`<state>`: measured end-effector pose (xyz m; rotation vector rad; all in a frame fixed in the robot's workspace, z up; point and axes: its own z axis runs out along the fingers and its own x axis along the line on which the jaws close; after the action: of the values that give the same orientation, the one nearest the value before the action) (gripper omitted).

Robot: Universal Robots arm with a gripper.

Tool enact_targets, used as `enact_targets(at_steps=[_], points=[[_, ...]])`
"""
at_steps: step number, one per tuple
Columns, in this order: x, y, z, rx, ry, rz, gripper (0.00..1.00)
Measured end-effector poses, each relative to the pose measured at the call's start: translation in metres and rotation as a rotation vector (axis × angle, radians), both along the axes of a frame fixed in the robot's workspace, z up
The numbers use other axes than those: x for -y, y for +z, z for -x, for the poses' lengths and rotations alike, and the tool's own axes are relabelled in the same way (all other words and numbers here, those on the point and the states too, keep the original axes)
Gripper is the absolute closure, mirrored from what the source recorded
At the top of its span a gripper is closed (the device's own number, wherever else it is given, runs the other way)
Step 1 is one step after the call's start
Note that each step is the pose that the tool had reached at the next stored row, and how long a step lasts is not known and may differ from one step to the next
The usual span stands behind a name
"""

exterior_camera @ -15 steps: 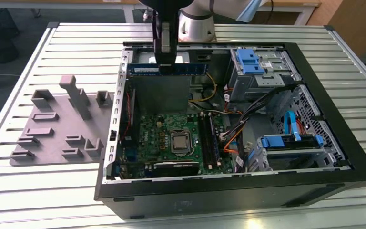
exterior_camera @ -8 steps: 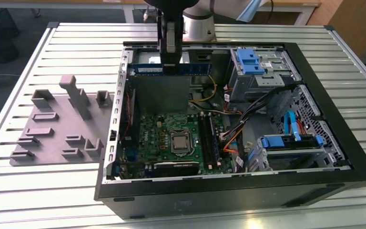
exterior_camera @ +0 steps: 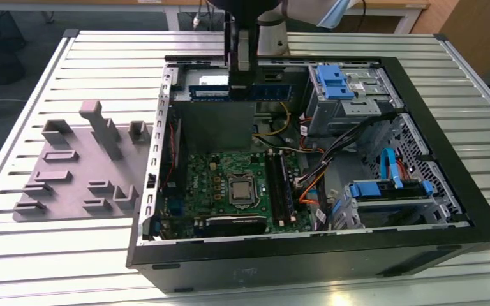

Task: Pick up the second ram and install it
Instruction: 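Pick up the second ram and move it above second insertion slot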

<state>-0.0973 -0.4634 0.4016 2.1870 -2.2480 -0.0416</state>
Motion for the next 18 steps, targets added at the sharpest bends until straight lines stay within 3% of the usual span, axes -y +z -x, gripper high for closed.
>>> enact_targets(at_steps=[18], points=[[0.0,-0.0024,-0.031,-0.0001,-0.001,0.0,0.86]])
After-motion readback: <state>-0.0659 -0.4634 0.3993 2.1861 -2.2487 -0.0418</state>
